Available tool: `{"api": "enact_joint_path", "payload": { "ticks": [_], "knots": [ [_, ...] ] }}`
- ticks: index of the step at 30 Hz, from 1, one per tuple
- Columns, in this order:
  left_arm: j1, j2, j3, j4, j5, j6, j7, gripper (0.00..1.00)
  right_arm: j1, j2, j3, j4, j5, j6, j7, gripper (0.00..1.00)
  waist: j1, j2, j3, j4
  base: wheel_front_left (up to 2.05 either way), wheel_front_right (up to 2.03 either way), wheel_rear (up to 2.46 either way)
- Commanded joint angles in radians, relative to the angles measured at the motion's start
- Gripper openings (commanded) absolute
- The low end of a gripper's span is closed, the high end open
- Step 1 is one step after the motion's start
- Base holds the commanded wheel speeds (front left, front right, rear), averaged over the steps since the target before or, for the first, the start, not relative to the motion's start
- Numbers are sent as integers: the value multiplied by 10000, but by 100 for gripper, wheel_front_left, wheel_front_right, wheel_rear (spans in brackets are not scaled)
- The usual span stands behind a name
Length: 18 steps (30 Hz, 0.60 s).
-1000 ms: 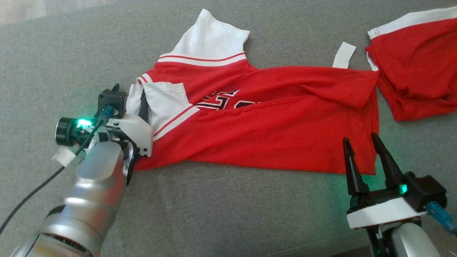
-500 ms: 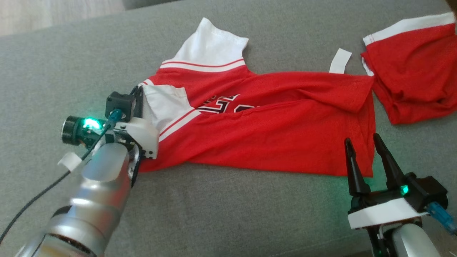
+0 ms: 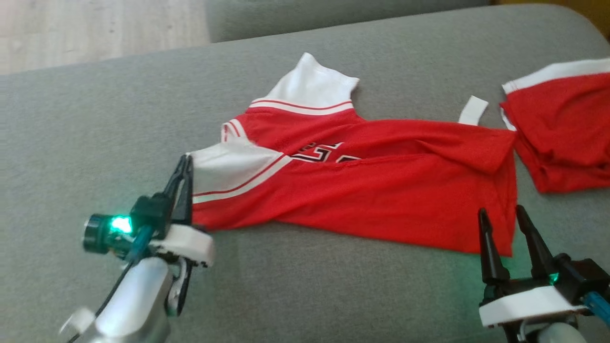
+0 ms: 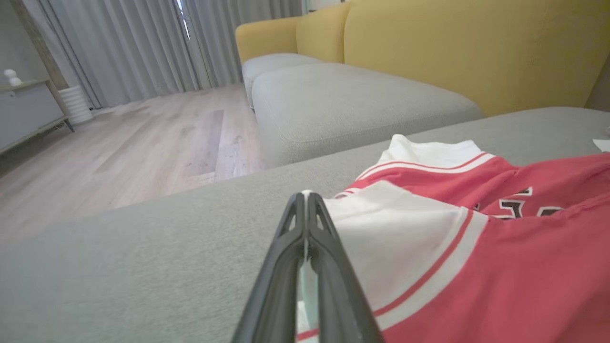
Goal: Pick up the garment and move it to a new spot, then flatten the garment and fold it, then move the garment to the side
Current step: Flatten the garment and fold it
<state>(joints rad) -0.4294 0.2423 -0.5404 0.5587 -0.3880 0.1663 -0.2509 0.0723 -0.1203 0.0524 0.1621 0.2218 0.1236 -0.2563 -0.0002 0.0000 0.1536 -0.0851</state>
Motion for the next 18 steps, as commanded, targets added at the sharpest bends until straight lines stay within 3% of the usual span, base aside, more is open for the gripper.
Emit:
{"api": "enact_joint_path", "payload": {
  "ticks": [1,10,18],
  "knots": [
    [-346,414,507,-535,131,105,-107,0,-179,-186,176,-164,60,71,-55,100,2,0,-87,146,0,0,0],
    [1010,1315,1545,-3314,488,796,-108,0,-1083,-620,-182,2046,31,71,-44,100,2,0,-178,600,0,0,0],
    [1803,1760,1737,-4168,289,1015,249,0,-2400,-1443,1031,3296,909,71,724,100,2,0,-224,969,0,0,0]
  ]
}}
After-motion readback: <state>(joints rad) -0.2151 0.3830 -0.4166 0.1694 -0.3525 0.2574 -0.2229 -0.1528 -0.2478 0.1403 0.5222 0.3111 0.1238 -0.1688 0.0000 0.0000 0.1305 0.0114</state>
